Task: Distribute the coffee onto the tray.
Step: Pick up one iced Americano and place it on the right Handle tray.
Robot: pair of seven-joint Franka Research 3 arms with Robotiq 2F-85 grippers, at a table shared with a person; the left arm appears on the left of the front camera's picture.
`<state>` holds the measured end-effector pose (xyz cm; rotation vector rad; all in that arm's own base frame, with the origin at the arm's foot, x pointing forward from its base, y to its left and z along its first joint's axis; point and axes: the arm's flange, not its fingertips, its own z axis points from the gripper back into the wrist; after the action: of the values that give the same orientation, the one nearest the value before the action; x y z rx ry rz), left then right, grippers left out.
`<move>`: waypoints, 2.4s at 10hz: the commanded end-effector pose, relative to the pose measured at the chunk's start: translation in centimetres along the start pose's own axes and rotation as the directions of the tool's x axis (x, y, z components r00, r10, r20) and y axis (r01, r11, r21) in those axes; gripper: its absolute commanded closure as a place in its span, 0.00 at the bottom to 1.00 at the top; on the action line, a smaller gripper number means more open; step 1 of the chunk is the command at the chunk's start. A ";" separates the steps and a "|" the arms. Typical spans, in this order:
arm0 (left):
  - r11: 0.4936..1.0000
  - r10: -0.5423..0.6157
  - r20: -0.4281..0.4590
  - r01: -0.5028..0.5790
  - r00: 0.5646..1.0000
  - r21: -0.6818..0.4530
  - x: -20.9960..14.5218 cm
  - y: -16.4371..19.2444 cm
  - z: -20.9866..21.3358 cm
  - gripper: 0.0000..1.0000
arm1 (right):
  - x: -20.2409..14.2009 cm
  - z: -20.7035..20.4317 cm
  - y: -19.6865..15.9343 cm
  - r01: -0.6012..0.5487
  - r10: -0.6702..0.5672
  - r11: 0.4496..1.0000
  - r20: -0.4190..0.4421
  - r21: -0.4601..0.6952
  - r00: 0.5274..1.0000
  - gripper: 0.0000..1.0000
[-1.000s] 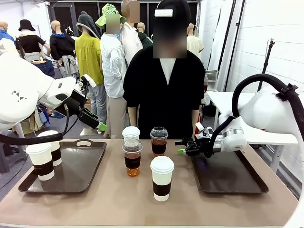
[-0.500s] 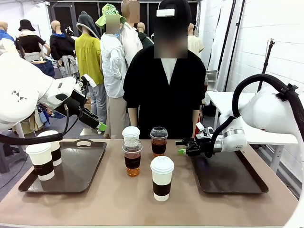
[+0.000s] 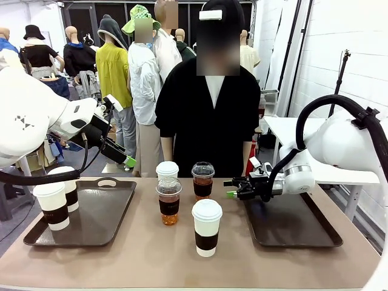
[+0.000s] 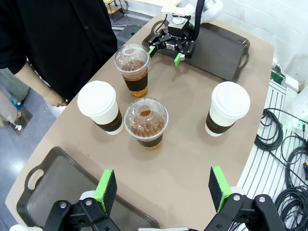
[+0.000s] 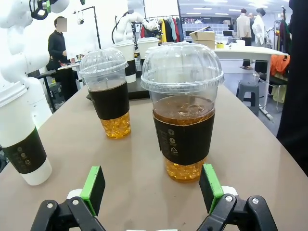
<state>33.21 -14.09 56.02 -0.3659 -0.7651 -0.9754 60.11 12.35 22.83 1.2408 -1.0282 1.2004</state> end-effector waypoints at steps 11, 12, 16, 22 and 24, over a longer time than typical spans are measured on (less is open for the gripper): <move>1.000 0.004 0.004 -0.004 1.000 -0.007 -0.1 0.1 0.0 0.00 | 0.1 -4.4 -3.9 0.038 -0.038 0.999 0.038 -0.016 0.999 0.00; 1.000 0.004 0.004 -0.004 1.000 -0.007 -0.1 0.1 0.0 0.00 | 0.0 -4.5 -4.1 0.039 -0.038 0.999 0.036 -0.017 0.999 0.00; 1.000 0.004 0.004 -0.004 1.000 -0.007 -0.1 0.1 0.0 0.00 | -0.2 -5.1 -4.9 0.044 -0.044 0.999 0.041 -0.010 0.998 0.00; 1.000 0.004 0.004 -0.004 1.000 -0.007 -0.1 0.1 0.0 0.00 | -0.4 -6.3 -5.6 0.051 -0.051 0.999 0.051 0.014 0.997 0.00; 1.000 0.004 0.004 -0.004 1.000 -0.007 -0.1 0.1 0.0 0.00 | -0.6 -7.1 -5.6 0.061 -0.062 0.998 0.040 0.032 0.997 0.00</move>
<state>33.21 -14.10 56.02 -0.3658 -0.7651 -0.9756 64.35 18.80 21.23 1.3147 -1.0135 1.1693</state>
